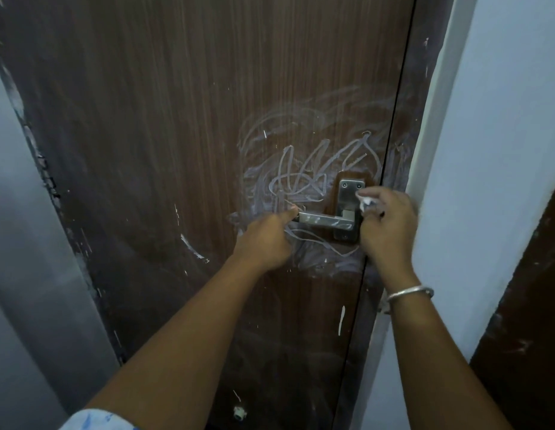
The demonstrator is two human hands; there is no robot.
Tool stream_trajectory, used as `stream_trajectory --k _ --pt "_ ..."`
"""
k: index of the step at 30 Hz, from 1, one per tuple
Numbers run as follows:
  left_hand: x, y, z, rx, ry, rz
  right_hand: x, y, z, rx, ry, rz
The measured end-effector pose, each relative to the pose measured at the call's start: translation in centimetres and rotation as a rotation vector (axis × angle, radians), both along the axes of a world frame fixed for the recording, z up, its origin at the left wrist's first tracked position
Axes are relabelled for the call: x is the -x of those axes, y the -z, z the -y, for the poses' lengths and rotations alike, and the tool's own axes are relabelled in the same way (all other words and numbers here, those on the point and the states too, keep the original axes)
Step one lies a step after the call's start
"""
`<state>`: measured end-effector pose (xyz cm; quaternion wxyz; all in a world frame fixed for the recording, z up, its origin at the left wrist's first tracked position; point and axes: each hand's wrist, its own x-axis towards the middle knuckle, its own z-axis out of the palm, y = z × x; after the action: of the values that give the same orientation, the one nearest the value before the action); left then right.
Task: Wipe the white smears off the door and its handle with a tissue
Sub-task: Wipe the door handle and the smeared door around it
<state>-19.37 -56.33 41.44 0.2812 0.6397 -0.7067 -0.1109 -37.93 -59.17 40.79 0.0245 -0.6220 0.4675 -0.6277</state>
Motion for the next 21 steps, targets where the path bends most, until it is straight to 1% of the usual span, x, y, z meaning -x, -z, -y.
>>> stream_trajectory --k 1,3,5,7,9,11,14,16,18,21 --pt "0.0 0.0 0.0 -0.002 -0.002 0.006 0.2 -1.1 0.4 -0.013 -0.005 -0.145" --pt "0.0 0.1 0.1 0.006 -0.011 0.036 0.3 -2.9 1.5 -0.109 -0.032 -0.449" --pt "0.0 0.3 0.0 0.025 -0.022 0.060 0.2 -3.9 2.4 -0.159 -0.002 -0.744" --pt "0.0 0.4 -0.1 0.040 -0.023 0.084 0.0 -4.8 2.9 -0.166 -0.006 -0.974" --pt "0.1 0.3 -0.1 0.048 -0.020 0.109 -0.2 -5.7 3.2 -0.223 -0.040 -1.146" --pt "0.1 0.2 -0.1 0.051 -0.028 0.146 -0.5 -6.4 3.4 -0.313 -0.071 -1.256" --pt "0.2 0.4 -0.2 0.048 -0.051 0.194 -1.1 -7.0 3.9 -0.436 -0.101 -1.350" --pt "0.2 0.5 -0.2 0.048 -0.051 0.194 -1.4 -7.2 4.1 -0.475 -0.119 -1.369" --pt "0.1 0.5 -0.1 0.050 -0.052 0.188 -1.5 -7.3 4.3 -0.493 -0.150 -1.348" --pt "0.0 0.5 0.0 0.048 -0.048 0.177 -1.8 -7.5 4.2 -0.446 -0.113 -1.323"
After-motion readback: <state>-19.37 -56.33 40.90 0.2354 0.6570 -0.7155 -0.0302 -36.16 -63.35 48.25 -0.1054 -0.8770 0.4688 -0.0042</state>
